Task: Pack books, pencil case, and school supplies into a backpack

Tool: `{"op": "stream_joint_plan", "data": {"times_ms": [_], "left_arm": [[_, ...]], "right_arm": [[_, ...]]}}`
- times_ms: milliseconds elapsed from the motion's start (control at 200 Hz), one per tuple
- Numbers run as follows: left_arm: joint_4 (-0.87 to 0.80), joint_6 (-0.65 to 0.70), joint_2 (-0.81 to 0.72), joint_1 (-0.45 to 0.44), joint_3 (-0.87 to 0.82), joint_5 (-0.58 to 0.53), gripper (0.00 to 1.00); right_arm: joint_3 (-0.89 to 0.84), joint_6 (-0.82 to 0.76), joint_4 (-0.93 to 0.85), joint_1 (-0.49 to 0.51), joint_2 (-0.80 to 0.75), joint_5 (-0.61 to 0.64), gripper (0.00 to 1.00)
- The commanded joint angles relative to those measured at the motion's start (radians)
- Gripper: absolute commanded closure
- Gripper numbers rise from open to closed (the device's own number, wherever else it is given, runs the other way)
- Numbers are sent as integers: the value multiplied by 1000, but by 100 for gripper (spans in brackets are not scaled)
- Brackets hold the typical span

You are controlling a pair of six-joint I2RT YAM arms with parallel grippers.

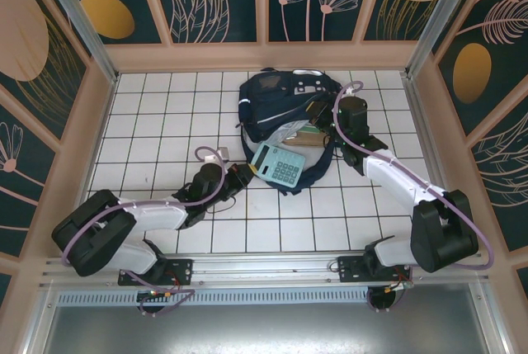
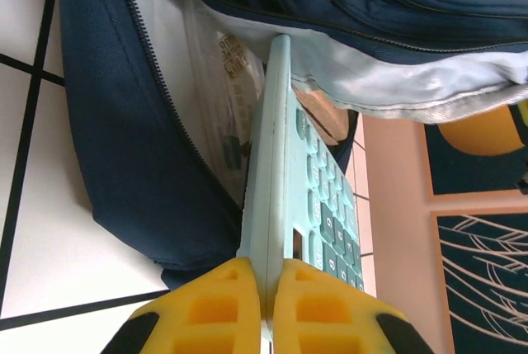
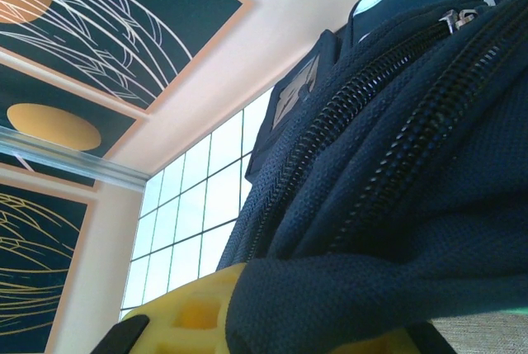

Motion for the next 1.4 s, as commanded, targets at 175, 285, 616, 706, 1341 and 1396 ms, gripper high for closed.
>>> {"op": "stream_joint_plan", "data": {"times_ms": [175,285,616,706,1341,1396], "left_arm": [[61,-89,86,1,114,-95,91],[47,-74,123,2,171,-109,91],[34,-83,254,0,273,-172,89],[21,-79,266,-4,278,-208,89],[-239,55,95,-36,265,-253,40],[-288,102,79,-51,283,-247,41]], "right_arm": [[21,-23,91,60,-31,-45,100],[18,-26,90,79,-28,-44,100],[-2,-27,82,104,-53,-36,100],[-3,-31,72,105,-60,-28,100],[-8,-42,68,104,-51,-16,100],[-7,-44,66,104,-51,-17,100]]}}
